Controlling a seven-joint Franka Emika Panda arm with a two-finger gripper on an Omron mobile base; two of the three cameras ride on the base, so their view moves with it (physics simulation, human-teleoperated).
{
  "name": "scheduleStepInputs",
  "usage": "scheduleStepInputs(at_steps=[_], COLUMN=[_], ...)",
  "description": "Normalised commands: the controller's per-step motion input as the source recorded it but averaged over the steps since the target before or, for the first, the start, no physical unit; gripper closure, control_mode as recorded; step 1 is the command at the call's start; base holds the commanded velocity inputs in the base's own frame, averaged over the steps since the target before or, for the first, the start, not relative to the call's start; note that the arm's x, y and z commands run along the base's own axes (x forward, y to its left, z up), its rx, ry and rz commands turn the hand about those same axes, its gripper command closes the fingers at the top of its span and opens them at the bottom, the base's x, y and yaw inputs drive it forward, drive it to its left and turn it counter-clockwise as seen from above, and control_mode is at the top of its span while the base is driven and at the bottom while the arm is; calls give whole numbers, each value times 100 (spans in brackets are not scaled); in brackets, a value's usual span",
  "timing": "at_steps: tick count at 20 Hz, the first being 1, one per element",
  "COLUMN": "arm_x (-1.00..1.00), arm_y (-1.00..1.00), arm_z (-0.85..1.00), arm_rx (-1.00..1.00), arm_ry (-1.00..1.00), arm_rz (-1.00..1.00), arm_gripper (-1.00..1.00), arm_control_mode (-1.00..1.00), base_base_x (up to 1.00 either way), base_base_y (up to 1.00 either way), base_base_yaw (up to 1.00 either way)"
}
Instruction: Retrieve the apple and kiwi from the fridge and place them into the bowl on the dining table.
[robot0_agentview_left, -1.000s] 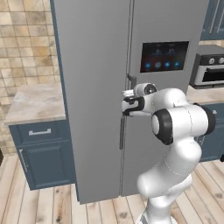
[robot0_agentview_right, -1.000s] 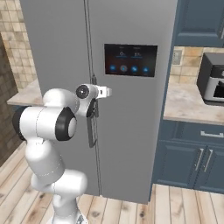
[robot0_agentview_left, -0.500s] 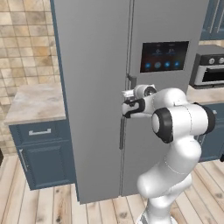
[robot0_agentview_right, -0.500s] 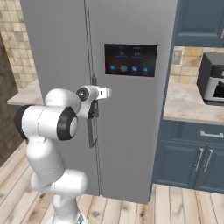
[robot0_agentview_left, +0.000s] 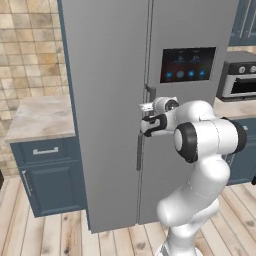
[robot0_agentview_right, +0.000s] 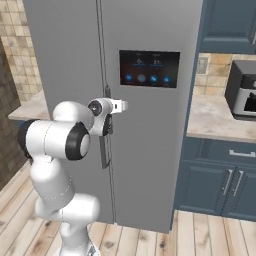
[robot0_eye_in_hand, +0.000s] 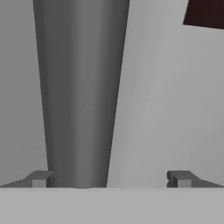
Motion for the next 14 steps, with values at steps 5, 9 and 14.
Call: scheduleStepInputs(at_steps=[5,9,14], arm_x=[17,6,-88], arm_y=[0,0,-12], arm_z=[0,0,9], arm_rx=[0,0,0], arm_ry=[2,0,-2], arm_rz=[0,0,0], arm_gripper=[-100,100,100], arm_control_mode=[-100,-100,-100], base_base_x=[0,0,0], base_base_y=[0,0,0], base_base_yaw=[0,0,0])
